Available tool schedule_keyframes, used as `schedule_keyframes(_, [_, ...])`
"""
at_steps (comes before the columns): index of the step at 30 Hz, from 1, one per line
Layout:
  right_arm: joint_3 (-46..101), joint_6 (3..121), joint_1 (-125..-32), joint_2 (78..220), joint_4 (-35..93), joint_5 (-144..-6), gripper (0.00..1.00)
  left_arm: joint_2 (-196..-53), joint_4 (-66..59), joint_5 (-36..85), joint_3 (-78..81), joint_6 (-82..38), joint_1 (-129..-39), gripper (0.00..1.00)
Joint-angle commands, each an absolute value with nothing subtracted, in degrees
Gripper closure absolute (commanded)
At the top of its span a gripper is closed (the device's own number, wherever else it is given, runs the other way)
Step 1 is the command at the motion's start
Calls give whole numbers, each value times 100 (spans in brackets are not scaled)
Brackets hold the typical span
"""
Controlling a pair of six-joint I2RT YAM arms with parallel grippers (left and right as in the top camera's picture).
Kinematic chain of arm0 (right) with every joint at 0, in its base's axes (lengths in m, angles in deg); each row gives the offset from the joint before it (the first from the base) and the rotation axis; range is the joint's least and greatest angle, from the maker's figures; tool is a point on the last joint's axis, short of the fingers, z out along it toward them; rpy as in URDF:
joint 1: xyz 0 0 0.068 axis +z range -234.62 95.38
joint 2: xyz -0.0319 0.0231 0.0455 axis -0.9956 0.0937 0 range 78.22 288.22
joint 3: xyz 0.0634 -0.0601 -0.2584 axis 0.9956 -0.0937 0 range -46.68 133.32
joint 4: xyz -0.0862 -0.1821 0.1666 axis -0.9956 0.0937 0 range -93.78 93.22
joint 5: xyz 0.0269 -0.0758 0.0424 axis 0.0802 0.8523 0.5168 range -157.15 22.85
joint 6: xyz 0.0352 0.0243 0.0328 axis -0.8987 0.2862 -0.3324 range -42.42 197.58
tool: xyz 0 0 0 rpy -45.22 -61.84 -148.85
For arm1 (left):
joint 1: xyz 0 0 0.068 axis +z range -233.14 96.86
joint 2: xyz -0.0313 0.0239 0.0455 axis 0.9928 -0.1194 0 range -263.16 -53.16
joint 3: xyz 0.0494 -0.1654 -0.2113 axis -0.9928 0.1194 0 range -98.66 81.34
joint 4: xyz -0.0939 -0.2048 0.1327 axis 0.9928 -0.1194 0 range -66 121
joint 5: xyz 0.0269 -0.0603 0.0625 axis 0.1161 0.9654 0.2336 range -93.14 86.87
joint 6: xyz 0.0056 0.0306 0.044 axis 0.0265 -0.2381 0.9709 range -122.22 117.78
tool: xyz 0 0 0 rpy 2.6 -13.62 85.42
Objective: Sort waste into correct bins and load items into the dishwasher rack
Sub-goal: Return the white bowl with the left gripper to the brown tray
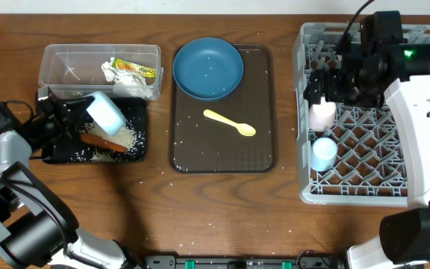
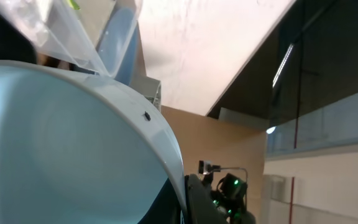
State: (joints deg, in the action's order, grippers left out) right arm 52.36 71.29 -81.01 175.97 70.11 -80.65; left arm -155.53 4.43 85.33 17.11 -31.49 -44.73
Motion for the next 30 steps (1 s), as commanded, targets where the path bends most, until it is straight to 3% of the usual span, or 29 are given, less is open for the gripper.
schedule_keyframes(1, [5328, 7208, -8105, 17508, 6995, -8071, 1, -15009, 454, 8489, 1622, -2767, -4949, 94])
schedule_keyframes(9, [5328, 7206, -8068, 17508, 7026, -8113, 1, -13970, 382, 6387, 1622, -2446, -7002, 94])
schedule_keyframes(17, [5328, 7208, -8057, 17508, 7037, -8111, 1, -13964, -355, 2575, 1644, -2365, -9725, 94])
schedule_keyframes(23, [5328, 7208, -8046, 17508, 7035, -8111, 1, -14241, -431, 278, 1674, -2365, -11281, 94])
schedule_keyframes(30, [5328, 7208, -8035, 17508, 7076, -8113, 1, -14790, -405, -684, 1674, -2367, -12136, 92])
